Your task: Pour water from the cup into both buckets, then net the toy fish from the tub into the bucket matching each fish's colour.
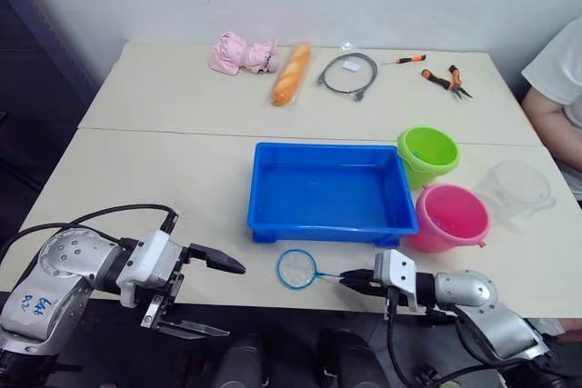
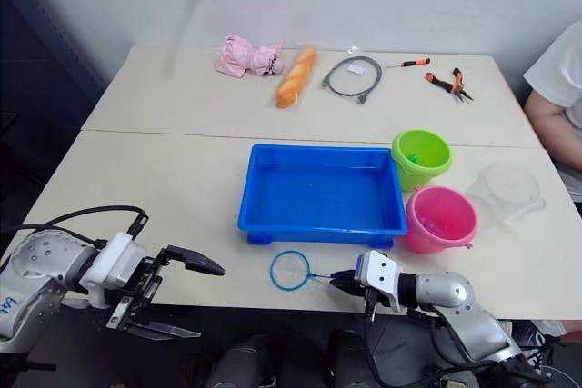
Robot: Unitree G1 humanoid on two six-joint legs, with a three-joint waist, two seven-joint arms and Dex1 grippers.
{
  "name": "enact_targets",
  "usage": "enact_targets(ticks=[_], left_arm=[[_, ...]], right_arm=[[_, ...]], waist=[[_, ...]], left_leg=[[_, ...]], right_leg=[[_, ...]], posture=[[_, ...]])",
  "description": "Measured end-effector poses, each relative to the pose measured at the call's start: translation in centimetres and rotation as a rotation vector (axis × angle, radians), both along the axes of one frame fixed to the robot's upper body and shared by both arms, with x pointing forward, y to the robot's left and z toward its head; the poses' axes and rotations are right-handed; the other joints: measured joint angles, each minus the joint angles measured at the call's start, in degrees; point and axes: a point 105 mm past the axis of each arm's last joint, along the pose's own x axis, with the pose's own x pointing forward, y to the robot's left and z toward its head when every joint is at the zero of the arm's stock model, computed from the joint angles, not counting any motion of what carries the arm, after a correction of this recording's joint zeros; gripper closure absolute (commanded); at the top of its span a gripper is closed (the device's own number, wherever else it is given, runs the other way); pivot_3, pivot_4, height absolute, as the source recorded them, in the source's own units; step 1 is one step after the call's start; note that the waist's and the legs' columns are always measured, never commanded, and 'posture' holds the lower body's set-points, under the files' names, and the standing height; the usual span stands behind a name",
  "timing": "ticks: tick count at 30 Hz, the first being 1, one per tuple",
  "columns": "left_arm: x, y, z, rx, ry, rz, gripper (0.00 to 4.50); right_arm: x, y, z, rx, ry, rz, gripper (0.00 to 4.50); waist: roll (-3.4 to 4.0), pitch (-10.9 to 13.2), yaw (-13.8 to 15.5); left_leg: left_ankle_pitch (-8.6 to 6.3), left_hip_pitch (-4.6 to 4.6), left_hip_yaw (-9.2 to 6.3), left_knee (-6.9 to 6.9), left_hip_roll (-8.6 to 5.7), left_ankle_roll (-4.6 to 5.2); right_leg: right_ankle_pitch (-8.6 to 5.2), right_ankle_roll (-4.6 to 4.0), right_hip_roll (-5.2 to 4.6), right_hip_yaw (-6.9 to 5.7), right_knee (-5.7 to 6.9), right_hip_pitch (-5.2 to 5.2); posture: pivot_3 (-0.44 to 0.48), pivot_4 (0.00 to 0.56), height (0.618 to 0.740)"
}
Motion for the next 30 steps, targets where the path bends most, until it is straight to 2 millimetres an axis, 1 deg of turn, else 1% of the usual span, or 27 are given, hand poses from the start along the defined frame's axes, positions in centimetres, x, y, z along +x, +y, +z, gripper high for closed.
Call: enact_targets(ticks=[1, 2, 3, 4, 7, 9, 10, 12, 14, 16, 17, 19, 21, 22, 24, 25, 27, 28, 30], left_arm=[[0.0, 0.0, 0.0, 0.003, -0.001, 0.002, 0.0], [0.0, 0.1, 0.1, 0.008, -0.001, 0.004, 0.0], [0.1, 0.2, 0.1, 0.011, -0.002, 0.007, 0.0], [0.1, 0.3, 0.2, 0.016, -0.004, 0.011, 0.0], [0.4, 0.7, 0.1, 0.02, 0.002, 0.034, 0.0], [0.6, 1.0, 0.1, 0.019, 0.008, 0.067, 0.0], [0.7, 1.3, 0.0, 0.019, 0.017, 0.093, 0.0], [0.9, 2.5, -0.8, 0.043, 0.052, 0.162, 0.0], [1.1, 4.0, -1.9, 0.093, 0.072, 0.234, 0.0], [1.5, 6.2, -3.1, 0.15, 0.083, 0.342, 0.0], [1.7, 7.0, -3.4, 0.167, 0.072, 0.376, 0.0], [2.2, 8.4, -4.0, 0.197, 0.037, 0.451, 0.0], [2.7, 9.9, -4.2, 0.2, -0.001, 0.536, 0.0], [2.8, 10.3, -4.4, 0.197, -0.006, 0.561, 0.0], [2.9, 10.8, -5.0, 0.209, -0.019, 0.588, 0.0], [3.2, 11.4, -5.4, 0.233, -0.036, 0.623, 0.0], [3.7, 12.3, -5.7, 0.256, -0.046, 0.691, 0.0], [4.0, 12.6, -5.5, 0.247, -0.065, 0.729, 0.0], [4.1, 12.4, -5.3, 0.229, -0.107, 0.732, 0.0]], right_arm=[[0.0, 0.1, -0.1, 0.002, 0.005, 0.002, 3.33], [-0.2, 0.2, -0.2, 0.002, 0.01, 0.011, 2.81], [-0.2, 0.3, -0.2, 0.002, 0.013, 0.015, 2.38], [-0.3, 0.3, -0.3, 0.0, 0.014, 0.023, 1.81], [-0.6, 0.1, 0.0, -0.009, -0.005, 0.038, 0.4], [-1.1, -0.6, 0.8, -0.011, -0.018, 0.04, 0.32], [-1.4, -1.2, 1.6, -0.007, -0.025, 0.04, 0.32], [-2.5, -2.4, 3.5, 0.011, -0.027, 0.037, 0.32], [-3.7, -3.6, 4.8, 0.018, -0.022, 0.022, 0.32], [-4.5, -5.3, 6.0, -0.004, -0.035, -0.016, 0.32], [-4.6, -6.0, 6.5, -0.007, -0.045, -0.035, 0.32], [-4.9, -8.0, 7.9, -0.018, -0.086, -0.094, 0.32], [-5.0, -11.2, 9.9, -0.068, -0.171, -0.194, 0.32], [-5.1, -12.5, 10.5, -0.091, -0.196, -0.234, 0.32], [-5.3, -14.3, 11.2, -0.126, -0.228, -0.279, 0.32], [-5.2, -15.7, 11.5, -0.159, -0.234, -0.311, 0.32], [-5.2, -17.5, 12.1, -0.194, -0.252, -0.364, 0.32], [-5.4, -18.1, 12.6, -0.202, -0.261, -0.382, 0.32], [-5.4, -18.1, 12.9, -0.2, -0.26, -0.382, 0.32]], waist=[[0.0, 0.0, -0.02], [0.0, 0.0, -0.07], [0.0, 0.0, -0.11], [0.0, 0.0, -0.14], [0.03, 0.02, -0.16], [0.04, 0.03, -0.1], [0.07, 0.04, -0.05], [0.07, 0.04, 0.04], [0.07, 0.04, 0.29], [0.03, 0.02, 0.59], [0.01, 0.01, 0.64], [0.01, 0.0, 0.97], [0.01, 0.0, 1.26], [-0.01, -0.01, 1.28], [-0.08, -0.05, 1.32], [-0.07, -0.04, 1.31], [-0.06, -0.04, 1.27], [-0.06, -0.03, 1.24], [-0.06, -0.04, 1.21]], left_leg=[[0.0, 0.0, 0.01, 0.0, 0.0, 0.0], [-0.01, 0.0, 0.01, 0.0, 0.0, 0.0], [-0.01, 0.0, 0.02, 0.0, 0.0, 0.0], [-0.01, 0.0, 0.02, 0.0, 0.0, 0.0], [-0.01, 0.0, 0.03, 0.0, 0.0, -0.01], [-0.02, 0.0, 0.02, -0.02, 0.0, -0.01], [-0.03, 0.0, 0.02, -0.02, 0.0, 0.0], [-0.04, 0.01, 0.01, -0.08, 0.0, 0.0], [-0.05, 0.08, 0.03, -0.22, 0.0, 0.01], [-0.04, 0.18, 0.07, -0.46, -0.01, 0.09], [-0.06, 0.17, 0.07, -0.48, -0.01, 0.17], [-0.11, 0.19, 0.1, -0.53, -0.02, 0.27], [-0.13, 0.2, 0.1, -0.61, -0.01, 0.29], [-0.14, 0.2, 0.1, -0.64, -0.01, 0.29], [-0.16, 0.2, 0.09, -0.67, 0.0, 0.27], [-0.16, 0.19, 0.12, -0.67, -0.02, 0.28], [-0.17, 0.19, 0.13, -0.68, -0.02, 0.29], [-0.16, 0.19, 0.12, -0.72, 0.0, 0.29], [-0.16, 0.21, 0.11, -0.73, 0.02, 0.26]], right_leg=[[0.0, 0.0, 0.0, 0.01, -0.01, 0.0], [0.0, 0.0, 0.0, 0.01, -0.01, 0.0], [0.0, 0.0, 0.0, 0.01, -0.01, 0.0], [0.0, 0.0, 0.0, 0.01, 0.0, 0.0], [0.0, 0.0, 0.0, 0.01, 0.01, -0.01], [0.0, 0.0, 0.0, 0.01, -0.01, -0.01], [0.0, 0.0, 0.0, 0.01, -0.01, -0.01], [0.0, 0.0, 0.0, 0.0, -0.05, 0.01], [-0.01, 0.0, 0.0, 0.0, -0.07, 0.03], [-0.01, -0.01, 0.01, 0.0, -0.2, 0.06], [-0.01, -0.01, 0.01, 0.0, -0.21, 0.06], [-0.01, -0.01, 0.0, 0.04, -0.24, 0.05], [-0.01, -0.01, 0.0, 0.04, -0.33, 0.06], [-0.01, -0.01, 0.0, 0.04, -0.38, 0.05], [-0.01, -0.01, 0.0, 0.02, -0.4, 0.05], [-0.01, -0.01, 0.0, 0.04, -0.42, 0.04], [-0.01, -0.01, -0.01, 0.04, -0.43, 0.04], [-0.01, -0.01, -0.01, 0.04, -0.43, 0.02], [-0.01, -0.01, -0.01, 0.03, -0.43, 0.02]], posture=[[0.0, 0.15, 0.74], [0.0, 0.15, 0.74], [0.0, 0.15, 0.74], [0.0, 0.15, 0.74], [0.0, 0.15, 0.74], [0.0, 0.15, 0.74], [0.0, 0.15, 0.74], [0.0, 0.15, 0.74], [0.0, 0.15, 0.74], [0.0, 0.15, 0.74], [0.0, 0.15, 0.74], [0.0, 0.15, 0.74], [0.0, 0.15, 0.74], [0.0, 0.15, 0.74], [0.0, 0.15, 0.74], [0.0, 0.15, 0.74], [0.0, 0.15, 0.74], [0.0, 0.15, 0.74], [0.0, 0.15, 0.74]])
